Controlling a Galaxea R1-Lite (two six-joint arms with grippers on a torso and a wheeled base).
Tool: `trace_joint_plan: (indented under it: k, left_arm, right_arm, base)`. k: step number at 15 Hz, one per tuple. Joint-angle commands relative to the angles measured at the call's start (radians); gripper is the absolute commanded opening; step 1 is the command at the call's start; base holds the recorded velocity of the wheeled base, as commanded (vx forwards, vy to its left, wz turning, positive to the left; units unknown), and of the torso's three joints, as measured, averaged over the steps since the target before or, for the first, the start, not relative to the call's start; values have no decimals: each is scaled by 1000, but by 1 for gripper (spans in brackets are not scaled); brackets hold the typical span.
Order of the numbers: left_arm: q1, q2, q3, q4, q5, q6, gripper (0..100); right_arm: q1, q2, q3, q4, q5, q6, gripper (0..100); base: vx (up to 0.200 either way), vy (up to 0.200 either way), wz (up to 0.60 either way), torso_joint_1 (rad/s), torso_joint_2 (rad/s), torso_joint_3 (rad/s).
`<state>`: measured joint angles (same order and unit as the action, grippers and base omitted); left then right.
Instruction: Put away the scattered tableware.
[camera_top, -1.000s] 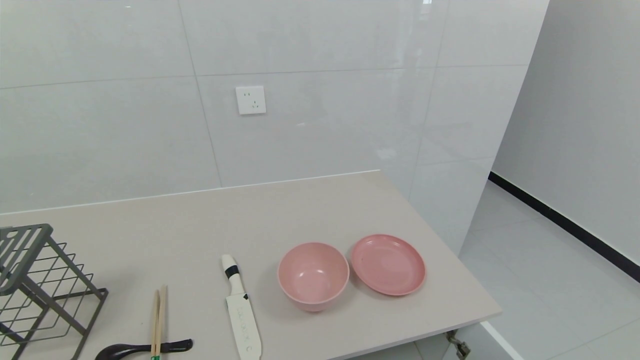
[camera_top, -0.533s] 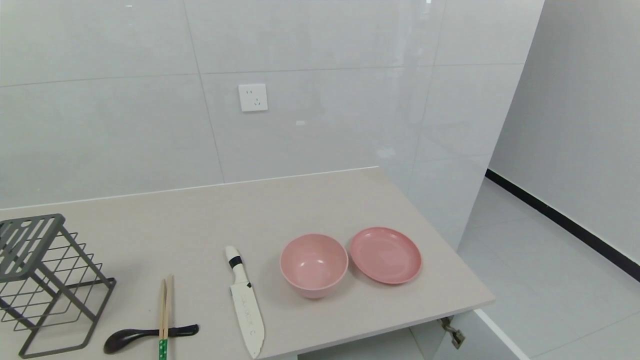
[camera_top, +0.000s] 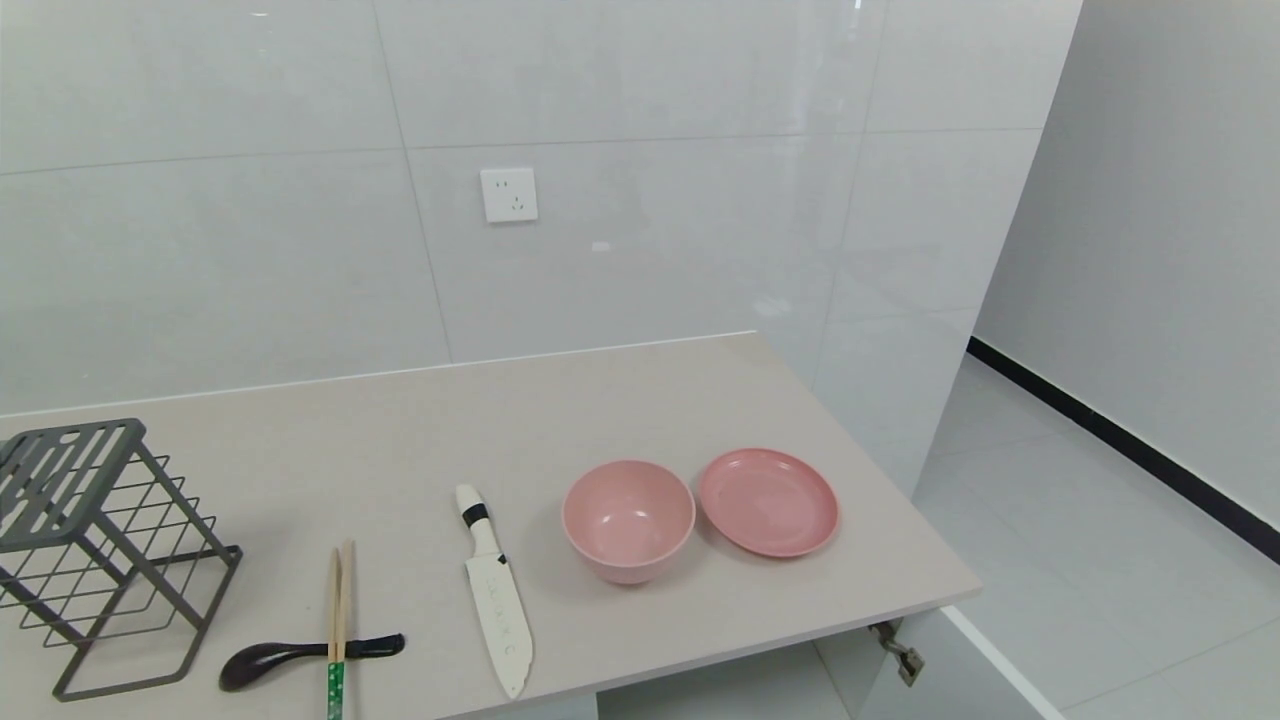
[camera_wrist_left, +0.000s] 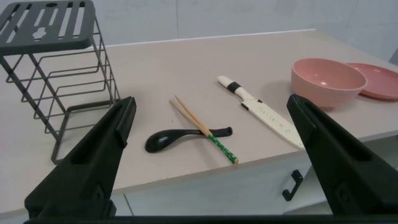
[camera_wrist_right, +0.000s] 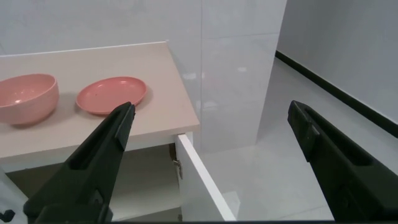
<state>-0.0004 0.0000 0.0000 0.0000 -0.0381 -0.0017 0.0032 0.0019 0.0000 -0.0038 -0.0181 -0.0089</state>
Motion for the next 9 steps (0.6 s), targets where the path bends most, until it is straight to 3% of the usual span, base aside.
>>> trace_joint_plan:
  k: [1, 2, 3, 4, 5, 6, 7, 9]
  left_arm:
    - [-1, 2, 0, 0, 0, 0, 100]
    - [0, 2, 0, 0, -3, -6, 100]
    - [0, 0, 0, -3, 1, -9, 100]
    - [-4, 9, -138, -156, -6, -103, 100]
    - [-23, 91, -270, -233, -28, -172, 100]
    - [-33, 170, -353, -233, -85, -172, 100]
    - [-49, 218, -344, -204, -157, -181, 100]
    - [-98, 331, -318, -133, -284, -208, 100]
  right_arm:
    - [3, 3, 0, -1, 9, -3, 100]
    - [-3, -2, -14, -25, 9, -5, 100]
    - [-12, 12, -114, -88, 9, -2, 100]
    - [-22, 225, -439, -154, 18, 4, 100]
    - [-12, 322, -512, -145, 47, -29, 100]
    - [-6, 414, -491, -105, 153, -92, 100]
    - [-5, 523, -446, -62, 250, -123, 100]
    - [27, 773, -442, -76, 280, -144, 100]
  base:
    - [0, 0, 0, 0, 0, 0]
    - [0, 0, 0, 0, 0, 0]
    - [0, 0, 0, 0, 0, 0]
    - [0, 0, 0, 0, 0, 0]
    - [0, 0, 0, 0, 0, 0]
    - [0, 0, 0, 0, 0, 0]
    - [0, 0, 0, 0, 0, 0]
    - [0, 0, 0, 0, 0, 0]
